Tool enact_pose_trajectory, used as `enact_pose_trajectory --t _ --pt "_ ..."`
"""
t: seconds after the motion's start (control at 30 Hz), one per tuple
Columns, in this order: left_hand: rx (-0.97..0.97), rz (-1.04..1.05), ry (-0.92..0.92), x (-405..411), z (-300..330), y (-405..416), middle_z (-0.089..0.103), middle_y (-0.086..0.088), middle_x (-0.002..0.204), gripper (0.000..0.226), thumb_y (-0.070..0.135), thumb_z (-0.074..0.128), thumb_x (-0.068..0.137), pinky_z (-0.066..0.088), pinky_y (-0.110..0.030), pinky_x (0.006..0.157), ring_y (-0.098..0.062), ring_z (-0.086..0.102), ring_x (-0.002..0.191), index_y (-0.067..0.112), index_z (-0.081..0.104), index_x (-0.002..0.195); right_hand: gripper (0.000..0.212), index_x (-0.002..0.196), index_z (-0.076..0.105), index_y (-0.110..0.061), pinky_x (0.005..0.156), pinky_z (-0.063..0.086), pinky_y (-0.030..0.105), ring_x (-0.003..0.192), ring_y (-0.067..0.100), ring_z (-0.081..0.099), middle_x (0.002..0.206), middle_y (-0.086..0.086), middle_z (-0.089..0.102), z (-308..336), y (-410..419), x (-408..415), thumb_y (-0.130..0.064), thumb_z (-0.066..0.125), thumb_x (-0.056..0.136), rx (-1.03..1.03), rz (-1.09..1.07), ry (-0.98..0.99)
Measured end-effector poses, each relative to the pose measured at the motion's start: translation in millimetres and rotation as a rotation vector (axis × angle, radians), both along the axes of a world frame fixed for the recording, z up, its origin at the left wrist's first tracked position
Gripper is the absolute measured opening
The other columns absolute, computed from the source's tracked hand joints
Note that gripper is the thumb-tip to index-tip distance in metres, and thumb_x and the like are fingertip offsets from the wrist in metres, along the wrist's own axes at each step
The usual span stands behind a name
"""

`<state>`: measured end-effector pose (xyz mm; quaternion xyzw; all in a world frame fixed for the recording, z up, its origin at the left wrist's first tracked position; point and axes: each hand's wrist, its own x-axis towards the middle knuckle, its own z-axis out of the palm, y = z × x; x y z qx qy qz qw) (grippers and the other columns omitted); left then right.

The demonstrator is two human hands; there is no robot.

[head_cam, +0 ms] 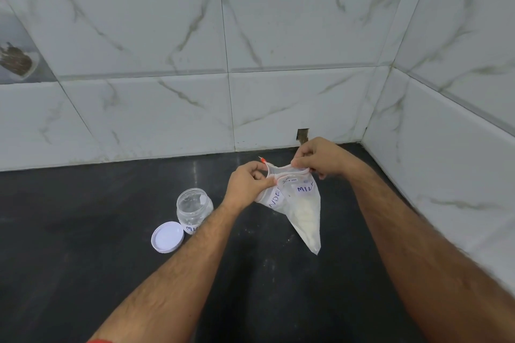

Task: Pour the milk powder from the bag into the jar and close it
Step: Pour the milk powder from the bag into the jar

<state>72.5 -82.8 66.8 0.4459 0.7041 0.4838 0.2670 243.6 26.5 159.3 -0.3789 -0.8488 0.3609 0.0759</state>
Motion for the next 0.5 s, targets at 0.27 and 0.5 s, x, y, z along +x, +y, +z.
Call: enact_pose_trajectory --t 0.27,0.5 --pt "-0.046 0.1 0.235 3.5 -3.9 -0.5 0.052 0.011 0.056 0.03 0.033 0.07 0.082 0.036 -0.025 0.055 -0.006 0.045 0.054 0.028 0.055 0.057 0.026 0.08 0.069 -0.016 0.062 0.04 0.029 0.064 0.008 0.051 0.069 -0.01 0.058 -19.0 3.1 -3.0 -0.038 0.062 0.092 0.225 -0.168 0.158" --pt "-0.065 0.064 0.444 3.4 32.8 16.3 0.06 0.002 0.065 0.023 0.03 0.06 0.083 0.039 -0.031 0.057 -0.023 0.055 0.066 0.012 0.053 0.071 0.028 0.078 0.066 -0.014 0.063 0.048 0.03 0.059 0.007 0.054 0.067 -0.007 0.064 -36.0 -4.8 8.4 -0.038 0.062 0.093 0.19 -0.556 0.646"
